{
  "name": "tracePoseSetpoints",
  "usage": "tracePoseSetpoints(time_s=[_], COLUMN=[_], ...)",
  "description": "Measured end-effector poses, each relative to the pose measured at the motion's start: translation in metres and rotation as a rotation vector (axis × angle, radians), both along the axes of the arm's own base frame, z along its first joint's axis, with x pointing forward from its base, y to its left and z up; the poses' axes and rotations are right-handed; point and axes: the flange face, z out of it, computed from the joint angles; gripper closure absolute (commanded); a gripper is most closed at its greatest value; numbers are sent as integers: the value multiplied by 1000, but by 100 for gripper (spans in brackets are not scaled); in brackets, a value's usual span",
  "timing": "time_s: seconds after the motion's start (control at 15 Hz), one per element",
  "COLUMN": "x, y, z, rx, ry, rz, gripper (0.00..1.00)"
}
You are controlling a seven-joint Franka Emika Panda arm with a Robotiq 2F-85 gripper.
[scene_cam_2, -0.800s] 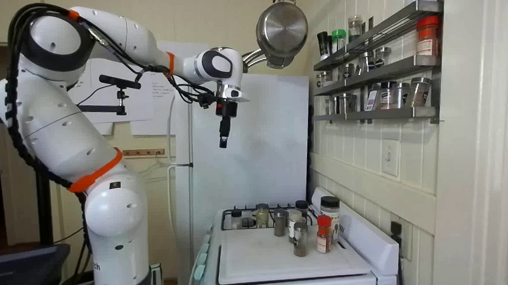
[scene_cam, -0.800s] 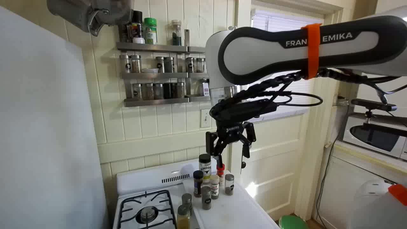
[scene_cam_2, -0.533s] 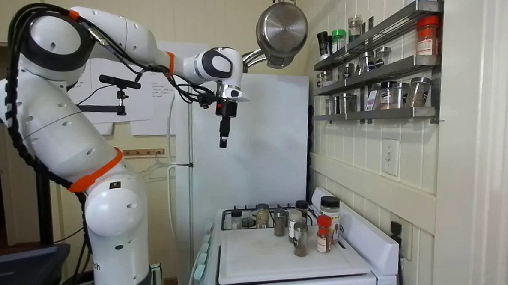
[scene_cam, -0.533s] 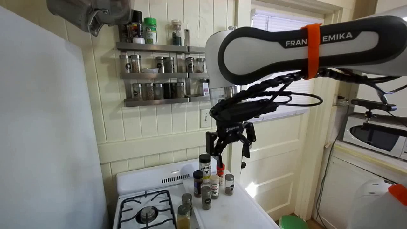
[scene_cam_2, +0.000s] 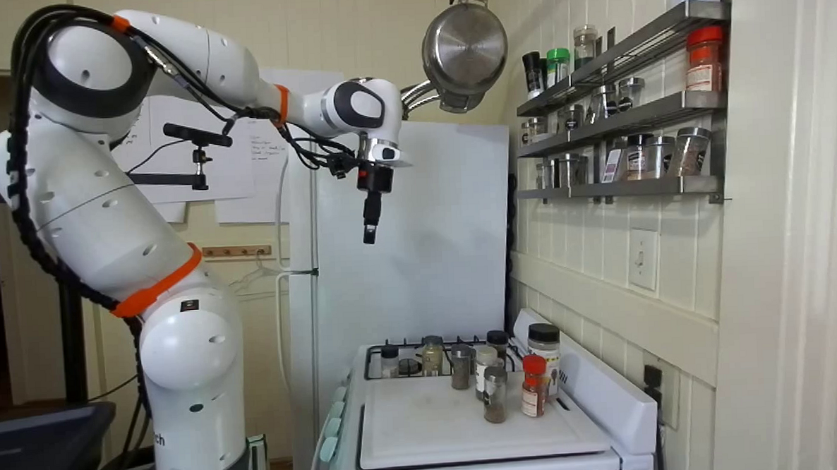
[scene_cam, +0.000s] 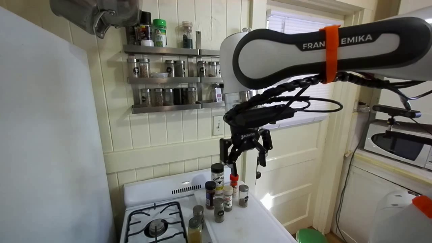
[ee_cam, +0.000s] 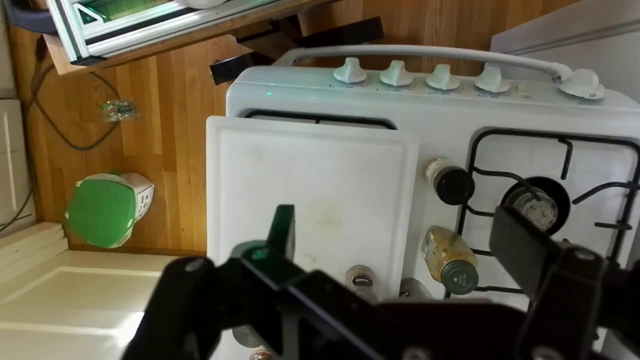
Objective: Move the spice bottle forward
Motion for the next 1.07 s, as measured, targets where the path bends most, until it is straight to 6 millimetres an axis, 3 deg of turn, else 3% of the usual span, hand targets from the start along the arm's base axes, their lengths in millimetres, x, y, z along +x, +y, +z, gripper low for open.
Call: tracePoseSetpoints(time_s=[0.2,0.53,0.87,1.07], x=[5,14,35,48], y=[-22,-88,-153,-181], z=[3,-1,-31,-61], rx=[25,74,77,76], ry=[-7,-80,-196,-236], rz=[-47,-185,-265,-290], gripper=[0,0,0,0])
